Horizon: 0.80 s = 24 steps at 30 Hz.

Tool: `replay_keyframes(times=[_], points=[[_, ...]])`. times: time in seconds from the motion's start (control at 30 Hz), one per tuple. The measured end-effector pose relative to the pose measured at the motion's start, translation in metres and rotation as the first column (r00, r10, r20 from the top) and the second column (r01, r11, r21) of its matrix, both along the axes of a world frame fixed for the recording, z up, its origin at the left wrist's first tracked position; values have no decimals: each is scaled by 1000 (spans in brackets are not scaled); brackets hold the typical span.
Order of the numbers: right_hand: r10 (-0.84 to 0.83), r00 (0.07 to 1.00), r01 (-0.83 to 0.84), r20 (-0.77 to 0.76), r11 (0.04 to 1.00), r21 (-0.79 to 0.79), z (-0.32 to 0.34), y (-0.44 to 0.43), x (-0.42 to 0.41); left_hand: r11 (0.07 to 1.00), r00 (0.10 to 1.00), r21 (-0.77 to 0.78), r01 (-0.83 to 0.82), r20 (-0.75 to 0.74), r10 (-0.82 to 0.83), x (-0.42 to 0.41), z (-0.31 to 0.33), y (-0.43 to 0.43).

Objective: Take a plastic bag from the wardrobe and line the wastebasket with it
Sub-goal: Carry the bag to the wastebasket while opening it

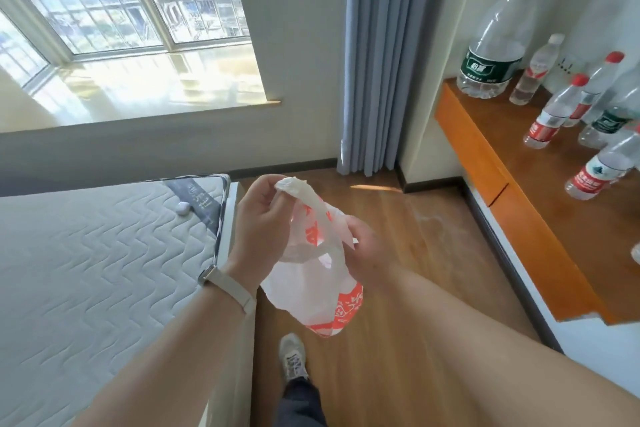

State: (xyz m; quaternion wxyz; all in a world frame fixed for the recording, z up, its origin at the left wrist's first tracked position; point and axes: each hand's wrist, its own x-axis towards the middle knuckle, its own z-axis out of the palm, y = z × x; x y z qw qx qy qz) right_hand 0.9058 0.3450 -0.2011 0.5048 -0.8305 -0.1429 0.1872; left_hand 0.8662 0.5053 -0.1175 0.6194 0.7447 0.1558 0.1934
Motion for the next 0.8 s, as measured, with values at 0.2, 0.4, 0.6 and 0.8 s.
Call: replay_keyframes(times=[0.2, 0.4, 0.6, 0.8], points=[[-70, 997, 69, -32, 997, -25, 2, 78, 81, 997, 1000, -80, 9, -7, -10, 93, -14, 89], [-51, 999, 52, 11, 997, -54, 5, 163, 158, 993, 1000, -121, 3, -9, -5, 164, -6, 170], [-29, 999, 31, 33, 998, -46, 8, 214, 220, 991, 1000, -133, 14, -8, -15, 219, 1, 221], [33, 999, -33, -4, 999, 9, -4, 240, 288, 987, 999, -151, -50, -7, 50, 280, -1, 245]])
